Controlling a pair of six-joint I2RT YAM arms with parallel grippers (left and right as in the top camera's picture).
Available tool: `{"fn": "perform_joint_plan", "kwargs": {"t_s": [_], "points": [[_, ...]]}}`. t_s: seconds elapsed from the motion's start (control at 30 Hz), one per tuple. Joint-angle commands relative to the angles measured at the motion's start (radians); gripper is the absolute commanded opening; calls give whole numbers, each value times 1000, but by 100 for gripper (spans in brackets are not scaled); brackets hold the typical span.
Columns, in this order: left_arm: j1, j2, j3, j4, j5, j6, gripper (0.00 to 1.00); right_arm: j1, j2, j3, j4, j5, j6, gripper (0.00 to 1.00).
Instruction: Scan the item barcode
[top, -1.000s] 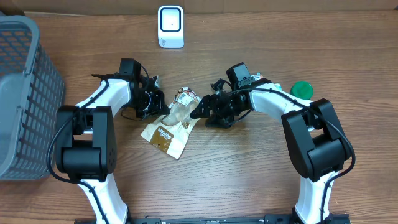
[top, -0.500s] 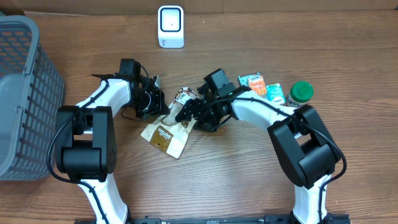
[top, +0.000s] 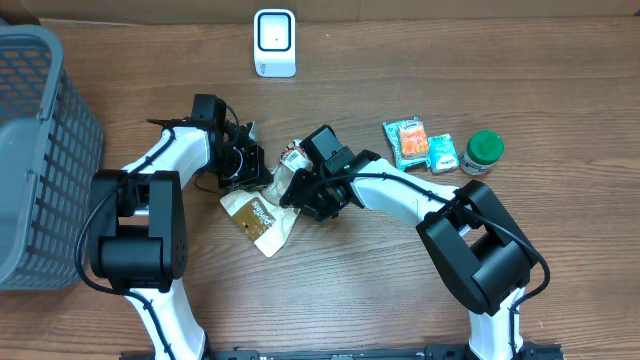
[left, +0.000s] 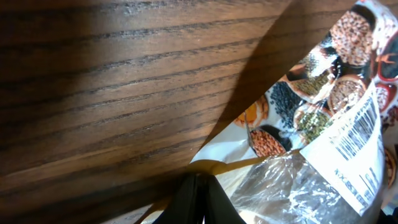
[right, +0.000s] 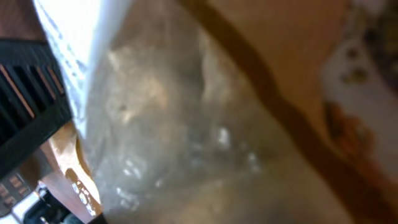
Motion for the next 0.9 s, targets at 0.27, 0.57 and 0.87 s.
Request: {"fn": "perform_joint_plan", "kwargs": {"t_s": [0.27, 0.57, 0.87], "points": [[-1, 27, -35, -135, -57, -6, 4, -106, 34, 11, 10, -91, -248, 38], [-1, 27, -35, -197, -21, -6, 4, -156, 34, 11, 103, -150, -265, 49], [-2, 27, -35, -179, -22, -6, 4, -151, 35, -17, 52, -152, -294, 59]]}}
